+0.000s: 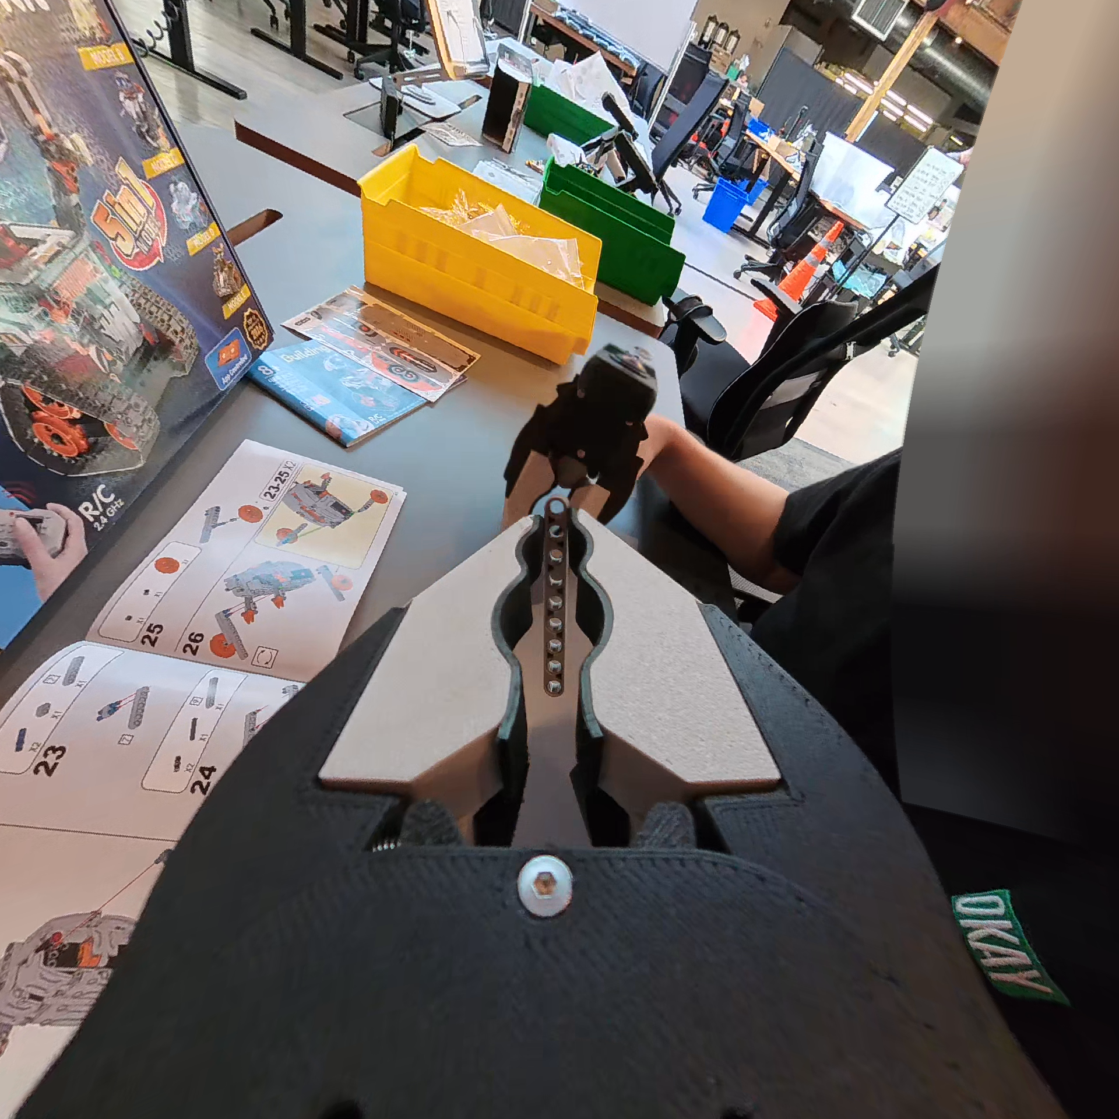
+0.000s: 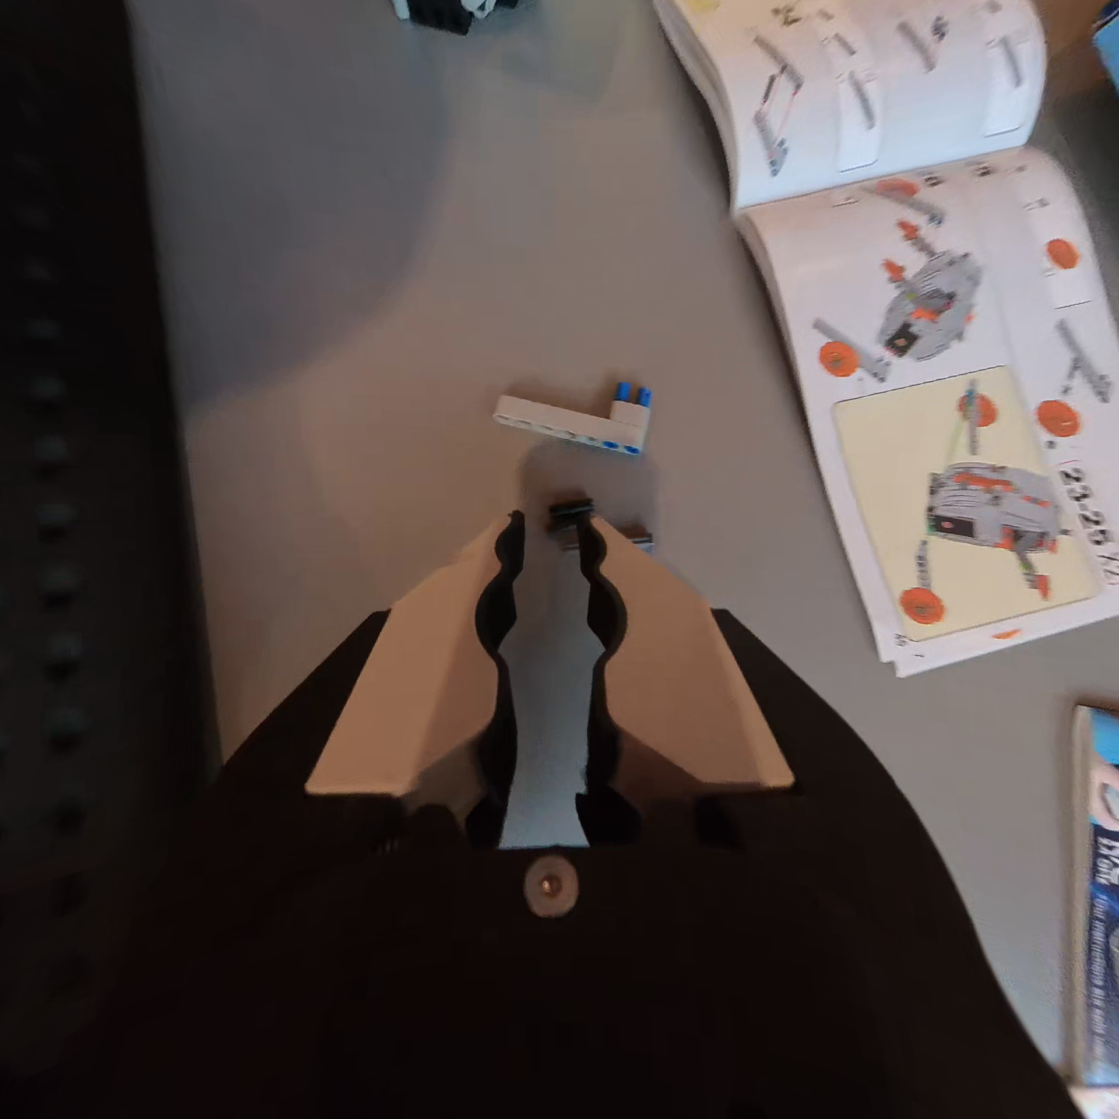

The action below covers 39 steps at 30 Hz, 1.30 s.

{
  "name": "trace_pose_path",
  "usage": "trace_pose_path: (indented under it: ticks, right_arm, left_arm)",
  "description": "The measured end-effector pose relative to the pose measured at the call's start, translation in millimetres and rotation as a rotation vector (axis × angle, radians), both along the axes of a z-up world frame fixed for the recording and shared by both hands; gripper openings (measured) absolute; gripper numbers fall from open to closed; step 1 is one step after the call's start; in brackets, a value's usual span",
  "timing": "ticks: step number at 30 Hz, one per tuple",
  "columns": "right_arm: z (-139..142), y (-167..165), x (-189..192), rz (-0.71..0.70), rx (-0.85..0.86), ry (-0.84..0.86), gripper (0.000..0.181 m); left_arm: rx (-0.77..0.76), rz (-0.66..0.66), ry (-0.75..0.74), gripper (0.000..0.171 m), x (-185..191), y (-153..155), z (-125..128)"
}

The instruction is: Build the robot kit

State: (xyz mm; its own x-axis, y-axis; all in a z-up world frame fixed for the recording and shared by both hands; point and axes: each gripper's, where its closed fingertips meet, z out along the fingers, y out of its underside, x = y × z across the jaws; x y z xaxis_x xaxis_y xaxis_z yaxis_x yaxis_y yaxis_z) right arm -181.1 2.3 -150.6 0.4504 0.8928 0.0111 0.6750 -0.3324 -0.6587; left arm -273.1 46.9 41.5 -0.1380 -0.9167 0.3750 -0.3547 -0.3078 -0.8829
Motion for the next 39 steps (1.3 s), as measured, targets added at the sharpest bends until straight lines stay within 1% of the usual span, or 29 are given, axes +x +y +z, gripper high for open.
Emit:
trace_pose_path:
  ticks: [2, 5, 9, 14, 18, 23, 27, 31, 34, 39]
  right_arm:
    - [-1.1, -0.5, -4.3, -0.034, -0.001, -0.005, 0.016]
    - [-3.6, 8.2, 3.3, -0.100, 0.062, -0.070, 0.009]
    - [-8.7, 8.0, 6.1, -0.147, 0.003, -0.066, 0.009]
    - [-9.1, 10.5, 4.2, -0.203, -0.029, -0.038, 0.008]
    - [-11.5, 6.2, -1.7, -0.213, -0.085, -0.012, 0.009]
    - [-12.4, 2.1, -5.1, -0.140, -0.045, -0.040, 0.010]
    - [-13.5, -3.8, -5.6, -0.093, -0.057, -0.042, 0.009]
    - [-13.3, -10.8, -2.7, -0.063, -0.081, -0.045, 0.008]
    - [-12.9, -11.6, -5.3, -0.046, -0.088, -0.020, 0.010]
    - [-13.4, -6.5, -6.4, 0.015, -0.001, -0.047, 0.014]
  left_arm:
    - [0.001, 0.002, 0.005, 0.005, 0.6, -0.4, -0.8]
    - [-0.010, 0.011, 0.016, 0.005, 1.2, 0.6, -2.8]
    - [-0.021, 0.008, 0.026, 0.006, 2.1, -0.1, -5.1]
    - [-0.028, 0.010, 0.029, 0.005, 2.0, -0.5, -5.3]
    - [-0.038, 0.007, 0.030, 0.005, 1.7, -1.6, -4.7]
    - [-0.049, -0.012, 0.034, 0.005, 2.2, -4.5, -5.5]
    - [-0.060, -0.008, 0.040, 0.005, 2.8, -3.8, -6.9]
    - [-0.036, -0.010, 0.049, 0.005, 2.3, -5.3, -8.0]
    - [-0.060, -0.021, 0.064, 0.005, 3.3, -5.6, -12.5]
    - [-0.067, -0.026, 0.074, 0.005, 2.6, -6.4, -13.9]
